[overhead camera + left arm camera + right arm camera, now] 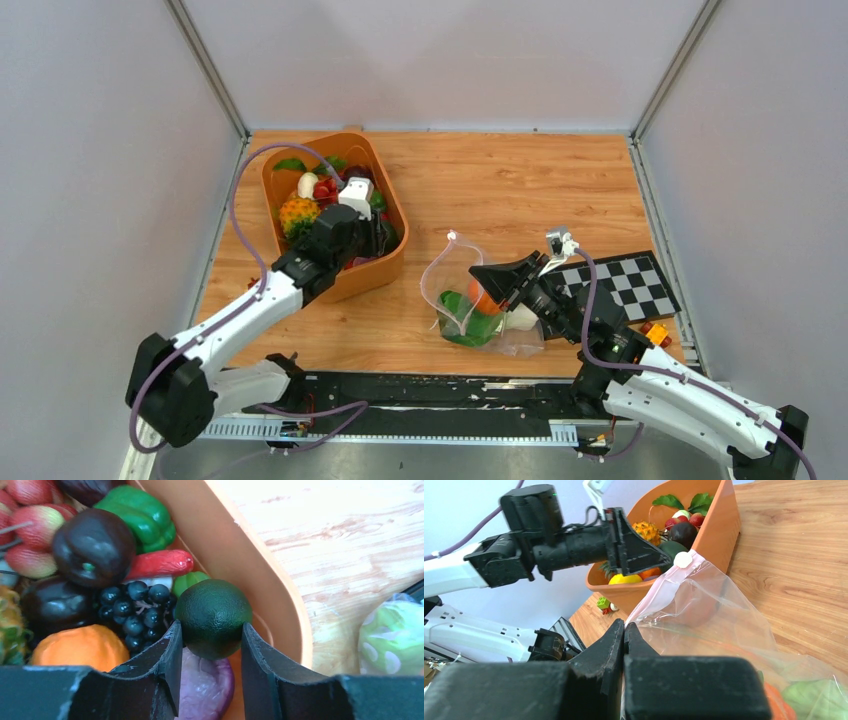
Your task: Place the food in the zip-top bag and seal the zipper
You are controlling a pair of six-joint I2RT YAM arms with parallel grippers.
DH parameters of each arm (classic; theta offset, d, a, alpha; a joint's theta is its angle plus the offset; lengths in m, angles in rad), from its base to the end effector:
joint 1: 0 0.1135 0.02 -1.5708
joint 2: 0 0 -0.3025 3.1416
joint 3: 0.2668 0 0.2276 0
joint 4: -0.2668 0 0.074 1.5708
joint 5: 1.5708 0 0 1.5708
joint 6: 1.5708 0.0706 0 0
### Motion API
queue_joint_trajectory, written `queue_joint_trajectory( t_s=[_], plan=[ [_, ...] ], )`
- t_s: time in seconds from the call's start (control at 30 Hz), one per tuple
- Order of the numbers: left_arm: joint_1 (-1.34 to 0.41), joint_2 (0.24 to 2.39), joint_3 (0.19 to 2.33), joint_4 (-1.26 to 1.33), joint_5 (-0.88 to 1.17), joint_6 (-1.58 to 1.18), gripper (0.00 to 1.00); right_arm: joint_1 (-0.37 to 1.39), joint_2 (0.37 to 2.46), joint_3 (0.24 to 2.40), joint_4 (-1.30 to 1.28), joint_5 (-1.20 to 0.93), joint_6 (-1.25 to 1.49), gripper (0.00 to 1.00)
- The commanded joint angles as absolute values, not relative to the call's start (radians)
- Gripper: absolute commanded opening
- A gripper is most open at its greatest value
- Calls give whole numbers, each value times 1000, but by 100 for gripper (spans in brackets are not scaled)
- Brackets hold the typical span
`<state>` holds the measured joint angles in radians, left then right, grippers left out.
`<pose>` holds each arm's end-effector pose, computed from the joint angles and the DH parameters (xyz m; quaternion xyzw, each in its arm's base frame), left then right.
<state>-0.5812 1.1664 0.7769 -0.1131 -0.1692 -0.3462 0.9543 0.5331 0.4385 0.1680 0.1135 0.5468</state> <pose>0.2177 -0.1288 0.2946 0.0578 0.8568 -0.1618 0.4862 0.0802 0.0994 0.3168 -0.0968 0.6739 0.4706 0.5612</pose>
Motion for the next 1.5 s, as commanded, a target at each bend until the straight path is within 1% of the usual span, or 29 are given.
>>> queue_joint_trajectory(
  t_s=[0.0, 0.5, 0.7, 0.83, 0.97, 1.2, 1.47],
  plan=[
    [-577, 1020, 764, -88, -206, -343, 27, 952, 527, 460, 184, 132, 523, 0],
    [-578, 834, 755, -168, -195, -371, 26, 953, 517, 458, 185, 123, 533, 0],
    [-578, 706, 721, -153, -215, -416, 26, 953, 516, 453, 185, 125, 536, 0],
    [-577, 653, 712, -133, -134, -437, 25, 952, 519, 453, 189, 125, 535, 0],
    [-577, 631, 701, -85, 17, -464, 25, 953, 523, 455, 189, 124, 532, 0],
    [-577, 642, 616, 189, 333, -573, 25, 953, 525, 458, 192, 126, 531, 0],
    [-584, 659, 595, 289, 470, -579, 25, 953, 541, 463, 199, 126, 534, 0]
  ],
)
